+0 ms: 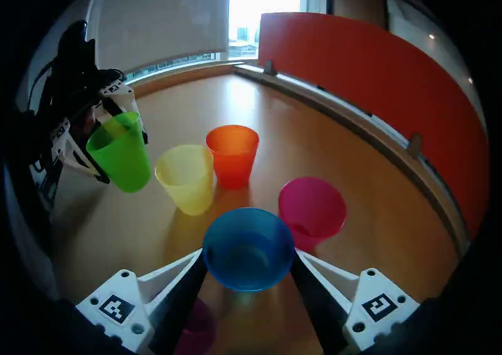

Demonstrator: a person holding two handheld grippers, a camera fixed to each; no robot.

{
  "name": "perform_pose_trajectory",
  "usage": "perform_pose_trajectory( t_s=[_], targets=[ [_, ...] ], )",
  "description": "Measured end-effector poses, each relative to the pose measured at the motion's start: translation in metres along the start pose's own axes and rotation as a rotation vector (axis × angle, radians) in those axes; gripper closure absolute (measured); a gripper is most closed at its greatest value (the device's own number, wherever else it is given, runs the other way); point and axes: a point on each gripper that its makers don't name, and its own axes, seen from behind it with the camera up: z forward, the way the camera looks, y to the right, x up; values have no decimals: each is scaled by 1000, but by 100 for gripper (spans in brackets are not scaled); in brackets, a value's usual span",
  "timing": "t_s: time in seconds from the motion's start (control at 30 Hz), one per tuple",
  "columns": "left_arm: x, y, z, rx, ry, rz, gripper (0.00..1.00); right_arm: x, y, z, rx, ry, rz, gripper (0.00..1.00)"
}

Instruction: Pour water

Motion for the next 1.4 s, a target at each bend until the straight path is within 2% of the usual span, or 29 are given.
perform_pose_trajectory(
  t_s=[0.27,0.7,1.4],
  targets=[
    [3,0,-2,14,5,2,18,15,1,-10,-13,76,23,10],
    [20,1,-11,52,43,-3,18,52,-1,-40,-52,226,68,10],
    [44,5,-31,98,120,-14,18,88,-14,-79,-104,380,61,10]
  ],
)
